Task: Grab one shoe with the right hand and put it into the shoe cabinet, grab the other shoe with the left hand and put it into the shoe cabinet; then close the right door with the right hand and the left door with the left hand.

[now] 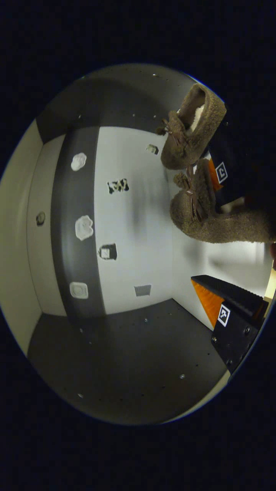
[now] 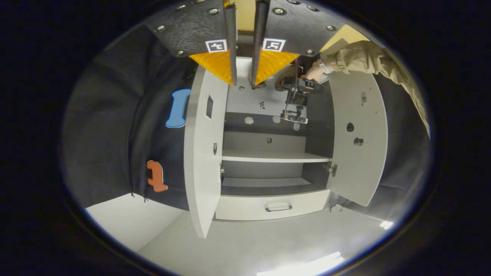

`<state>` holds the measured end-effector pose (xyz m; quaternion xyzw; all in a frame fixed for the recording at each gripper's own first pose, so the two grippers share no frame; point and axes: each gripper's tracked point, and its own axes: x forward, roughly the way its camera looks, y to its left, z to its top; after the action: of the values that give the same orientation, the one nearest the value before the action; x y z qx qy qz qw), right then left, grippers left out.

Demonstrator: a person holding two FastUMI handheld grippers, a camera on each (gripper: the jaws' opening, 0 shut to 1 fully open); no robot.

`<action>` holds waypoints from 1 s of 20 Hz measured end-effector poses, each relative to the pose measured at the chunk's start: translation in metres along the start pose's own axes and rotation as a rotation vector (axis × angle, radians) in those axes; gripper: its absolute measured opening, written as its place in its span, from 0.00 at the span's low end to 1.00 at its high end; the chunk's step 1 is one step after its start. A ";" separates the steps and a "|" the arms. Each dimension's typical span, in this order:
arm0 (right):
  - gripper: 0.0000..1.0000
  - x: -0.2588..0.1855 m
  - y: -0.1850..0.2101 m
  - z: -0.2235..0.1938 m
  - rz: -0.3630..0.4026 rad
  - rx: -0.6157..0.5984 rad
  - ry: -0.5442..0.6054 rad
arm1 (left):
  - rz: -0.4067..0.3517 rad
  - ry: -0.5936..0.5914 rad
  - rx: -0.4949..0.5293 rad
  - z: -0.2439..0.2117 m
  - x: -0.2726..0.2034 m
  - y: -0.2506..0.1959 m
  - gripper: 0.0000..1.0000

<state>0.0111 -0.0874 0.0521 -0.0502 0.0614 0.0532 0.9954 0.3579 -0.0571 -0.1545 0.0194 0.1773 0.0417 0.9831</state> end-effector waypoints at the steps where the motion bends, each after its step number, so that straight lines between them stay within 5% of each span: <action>1: 0.19 -0.004 -0.003 -0.001 -0.005 0.002 0.001 | 0.005 0.002 -0.008 -0.001 -0.001 0.004 0.98; 12: 0.19 -0.039 -0.029 -0.005 -0.006 0.061 -0.006 | 0.020 -0.150 0.071 0.061 -0.051 0.027 0.98; 20: 0.19 -0.054 -0.047 -0.017 -0.024 0.059 0.032 | 0.035 -0.084 0.104 0.045 -0.016 0.022 0.98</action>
<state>-0.0389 -0.1410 0.0465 -0.0225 0.0783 0.0385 0.9959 0.3565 -0.0380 -0.1060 0.0751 0.1375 0.0489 0.9864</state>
